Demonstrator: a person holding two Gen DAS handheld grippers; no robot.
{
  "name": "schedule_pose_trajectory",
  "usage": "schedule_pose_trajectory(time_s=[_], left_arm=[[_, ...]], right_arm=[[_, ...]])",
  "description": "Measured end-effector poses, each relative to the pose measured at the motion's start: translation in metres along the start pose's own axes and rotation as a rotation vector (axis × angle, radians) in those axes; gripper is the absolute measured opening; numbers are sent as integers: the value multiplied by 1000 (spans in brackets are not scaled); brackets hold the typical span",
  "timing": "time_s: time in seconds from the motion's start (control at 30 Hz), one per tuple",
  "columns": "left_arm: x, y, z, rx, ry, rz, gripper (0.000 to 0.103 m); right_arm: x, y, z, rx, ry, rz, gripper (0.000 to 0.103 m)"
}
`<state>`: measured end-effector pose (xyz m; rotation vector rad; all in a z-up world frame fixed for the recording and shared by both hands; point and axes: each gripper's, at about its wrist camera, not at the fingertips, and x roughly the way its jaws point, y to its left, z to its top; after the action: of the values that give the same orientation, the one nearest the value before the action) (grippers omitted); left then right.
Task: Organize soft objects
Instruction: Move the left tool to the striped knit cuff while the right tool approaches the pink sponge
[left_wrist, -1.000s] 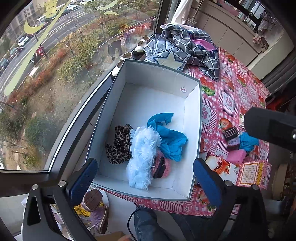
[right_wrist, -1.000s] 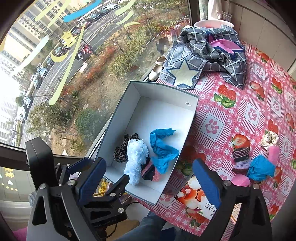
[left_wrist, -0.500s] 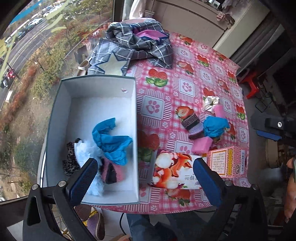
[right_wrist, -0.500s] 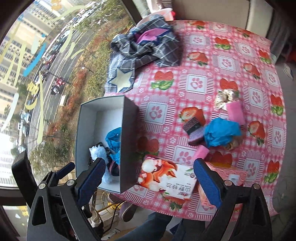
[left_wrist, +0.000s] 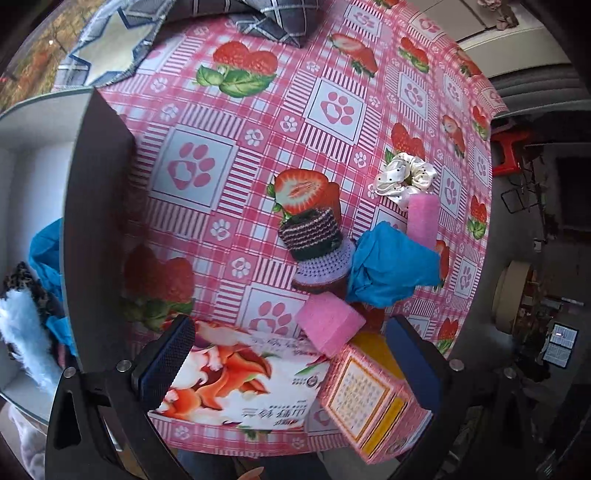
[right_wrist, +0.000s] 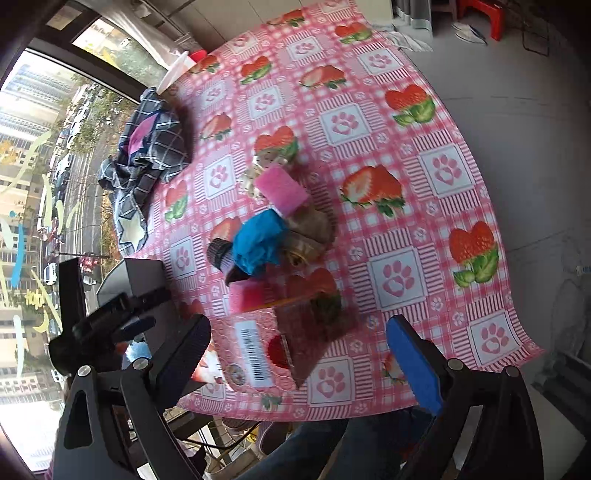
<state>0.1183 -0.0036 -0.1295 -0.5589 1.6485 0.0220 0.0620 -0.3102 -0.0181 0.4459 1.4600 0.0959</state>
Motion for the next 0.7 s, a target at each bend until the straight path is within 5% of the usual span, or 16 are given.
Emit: schedule_pose_trajectory(time_s=[0.37, 0.7], left_arm=[[68, -13, 49, -147, 65, 64, 103], [89, -2, 39, -220, 116, 157, 103]], right_arm=[[29, -59, 13, 33, 101, -45, 97], [70, -31, 62, -100, 131, -70, 97]])
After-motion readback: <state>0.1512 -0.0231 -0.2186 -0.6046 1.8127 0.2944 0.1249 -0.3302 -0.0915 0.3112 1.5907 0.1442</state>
